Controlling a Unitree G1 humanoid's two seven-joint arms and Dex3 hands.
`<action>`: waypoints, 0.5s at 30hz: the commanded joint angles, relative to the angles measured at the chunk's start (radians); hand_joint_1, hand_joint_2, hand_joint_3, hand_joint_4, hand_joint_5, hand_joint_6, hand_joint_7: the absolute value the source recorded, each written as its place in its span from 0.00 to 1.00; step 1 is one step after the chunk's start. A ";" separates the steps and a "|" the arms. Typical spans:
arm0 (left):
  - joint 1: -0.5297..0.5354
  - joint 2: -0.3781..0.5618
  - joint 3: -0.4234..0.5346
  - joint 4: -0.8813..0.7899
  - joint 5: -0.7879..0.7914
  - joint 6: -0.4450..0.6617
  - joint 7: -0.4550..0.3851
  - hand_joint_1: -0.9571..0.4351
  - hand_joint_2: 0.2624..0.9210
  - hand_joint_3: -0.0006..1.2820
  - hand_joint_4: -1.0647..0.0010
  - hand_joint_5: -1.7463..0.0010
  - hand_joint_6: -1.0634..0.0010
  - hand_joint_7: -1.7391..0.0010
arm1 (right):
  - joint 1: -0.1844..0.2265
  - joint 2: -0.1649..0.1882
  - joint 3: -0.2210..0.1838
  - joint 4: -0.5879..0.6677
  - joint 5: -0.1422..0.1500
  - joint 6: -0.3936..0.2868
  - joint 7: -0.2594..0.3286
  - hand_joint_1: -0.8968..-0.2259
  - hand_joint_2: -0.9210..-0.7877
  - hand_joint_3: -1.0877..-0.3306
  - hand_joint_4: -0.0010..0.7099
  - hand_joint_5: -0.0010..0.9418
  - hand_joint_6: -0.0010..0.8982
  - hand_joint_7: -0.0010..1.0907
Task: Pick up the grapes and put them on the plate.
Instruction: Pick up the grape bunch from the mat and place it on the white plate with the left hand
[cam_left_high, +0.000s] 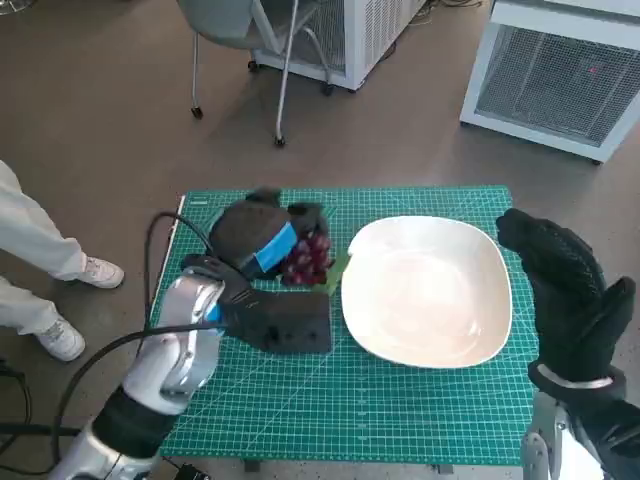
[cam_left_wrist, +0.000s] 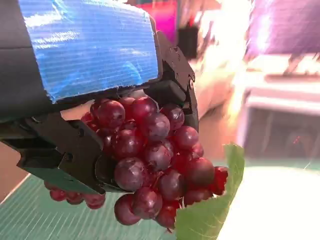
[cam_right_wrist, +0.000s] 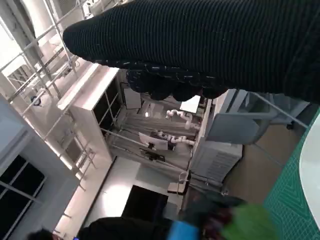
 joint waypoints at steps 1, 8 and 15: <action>0.010 0.001 0.028 -0.042 -0.011 -0.020 -0.006 0.69 0.99 0.05 0.38 0.27 0.35 0.41 | 0.006 0.004 0.003 0.013 -0.007 0.000 -0.001 0.56 0.00 0.74 0.65 0.00 0.23 0.42; -0.005 -0.002 0.032 -0.045 -0.009 -0.067 -0.004 0.69 1.00 0.06 0.40 0.30 0.39 0.33 | 0.015 0.007 0.003 0.000 -0.013 0.000 -0.013 0.57 0.00 0.73 0.65 0.00 0.23 0.42; -0.043 -0.040 0.004 -0.025 0.005 -0.080 -0.026 0.69 0.96 0.09 0.39 0.24 0.37 0.42 | 0.022 0.011 0.002 -0.008 -0.013 0.004 -0.021 0.57 0.00 0.73 0.65 0.00 0.23 0.42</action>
